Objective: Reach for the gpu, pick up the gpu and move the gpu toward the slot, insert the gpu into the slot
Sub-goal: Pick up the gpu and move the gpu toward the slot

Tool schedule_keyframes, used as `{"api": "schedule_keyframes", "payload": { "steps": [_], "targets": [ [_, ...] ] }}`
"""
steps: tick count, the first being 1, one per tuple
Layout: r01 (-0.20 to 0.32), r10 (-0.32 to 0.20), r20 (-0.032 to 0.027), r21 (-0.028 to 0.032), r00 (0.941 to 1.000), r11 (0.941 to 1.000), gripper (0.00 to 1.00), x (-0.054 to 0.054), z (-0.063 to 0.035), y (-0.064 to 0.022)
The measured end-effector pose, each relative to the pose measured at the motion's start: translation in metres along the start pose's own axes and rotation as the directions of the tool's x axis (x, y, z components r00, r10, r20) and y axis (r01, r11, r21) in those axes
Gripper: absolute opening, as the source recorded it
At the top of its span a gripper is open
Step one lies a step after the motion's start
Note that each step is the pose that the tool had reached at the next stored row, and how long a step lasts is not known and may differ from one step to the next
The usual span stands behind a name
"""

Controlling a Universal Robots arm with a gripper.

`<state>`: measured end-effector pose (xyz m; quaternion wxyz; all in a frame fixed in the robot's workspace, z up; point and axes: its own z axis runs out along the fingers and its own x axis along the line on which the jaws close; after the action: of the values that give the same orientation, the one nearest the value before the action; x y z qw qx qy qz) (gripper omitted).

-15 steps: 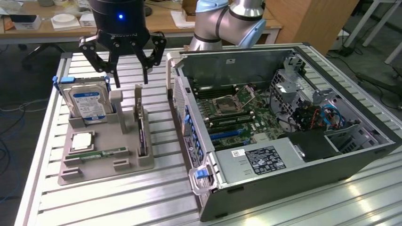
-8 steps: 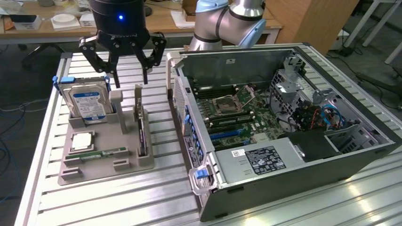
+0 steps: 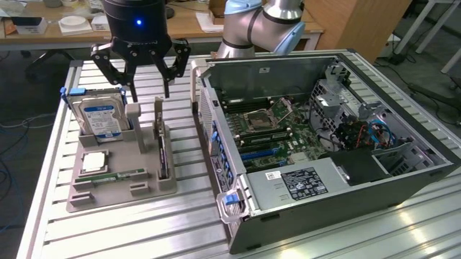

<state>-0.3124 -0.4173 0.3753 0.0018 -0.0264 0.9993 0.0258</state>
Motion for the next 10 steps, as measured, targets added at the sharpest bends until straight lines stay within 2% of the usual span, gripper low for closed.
{"api": "schedule_keyframes", "payload": {
  "steps": [10],
  "targets": [
    [0.000, 0.000, -0.0005, -0.0007, 1.0000, 1.0000, 0.59, 0.0001, 0.0032, -0.0011]
  ]
}}
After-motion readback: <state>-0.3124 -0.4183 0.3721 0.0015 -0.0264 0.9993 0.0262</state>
